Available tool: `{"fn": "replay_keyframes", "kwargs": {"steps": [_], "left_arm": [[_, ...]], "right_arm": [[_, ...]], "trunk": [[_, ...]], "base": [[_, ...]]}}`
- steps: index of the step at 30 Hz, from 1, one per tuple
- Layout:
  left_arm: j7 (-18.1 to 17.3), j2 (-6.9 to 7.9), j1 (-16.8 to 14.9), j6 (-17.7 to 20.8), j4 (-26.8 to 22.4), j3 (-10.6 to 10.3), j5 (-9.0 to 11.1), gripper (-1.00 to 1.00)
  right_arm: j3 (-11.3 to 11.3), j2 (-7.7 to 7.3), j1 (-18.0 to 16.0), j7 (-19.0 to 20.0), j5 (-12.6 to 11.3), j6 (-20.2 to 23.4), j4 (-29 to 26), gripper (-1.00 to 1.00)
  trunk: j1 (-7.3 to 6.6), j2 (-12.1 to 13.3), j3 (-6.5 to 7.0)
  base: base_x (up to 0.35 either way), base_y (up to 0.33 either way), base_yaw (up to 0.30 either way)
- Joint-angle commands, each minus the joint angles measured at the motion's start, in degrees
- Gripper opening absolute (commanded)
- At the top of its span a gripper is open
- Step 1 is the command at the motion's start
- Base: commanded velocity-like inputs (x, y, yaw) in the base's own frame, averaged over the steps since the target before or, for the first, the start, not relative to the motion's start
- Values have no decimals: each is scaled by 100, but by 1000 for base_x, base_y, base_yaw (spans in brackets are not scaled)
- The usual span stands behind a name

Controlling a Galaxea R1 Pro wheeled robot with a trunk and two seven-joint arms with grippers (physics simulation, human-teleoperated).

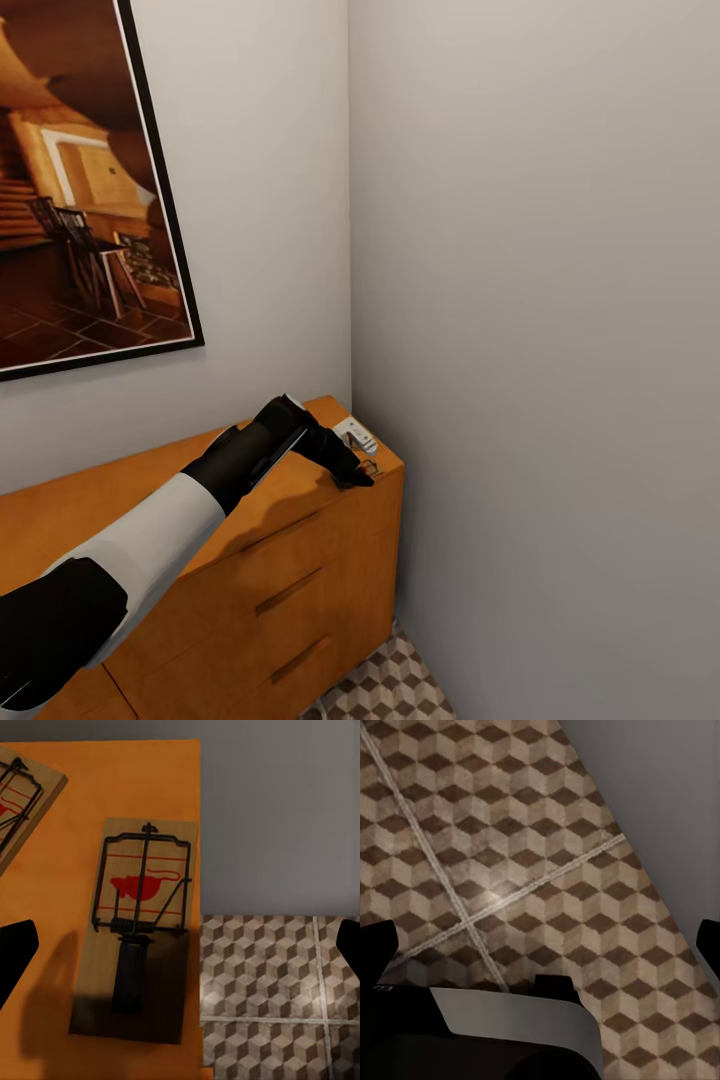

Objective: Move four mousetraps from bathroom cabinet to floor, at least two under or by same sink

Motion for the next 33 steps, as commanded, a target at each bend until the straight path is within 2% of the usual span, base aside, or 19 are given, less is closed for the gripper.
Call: {"fn": "replay_keyframes", "kwargs": {"steps": [1, 21, 33], "left_arm": [[-27, 0, -5, 30, -3, 0, -21, 100], [-18, 8, -5, 34, 8, -1, -30, 100], [-18, 87, -5, 34, 10, -1, -31, 100]], "right_arm": [[16, 1, -4, -40, 39, -12, 5, 100], [14, 1, 0, -40, 39, -14, 5, 100], [13, 1, -2, -40, 39, -12, 5, 100]], "trunk": [[0, -3, -10], [0, -3, -80], [0, -3, -123]], "base": [[0, 0, 0], [0, 0, 0], [0, 0, 0]]}}
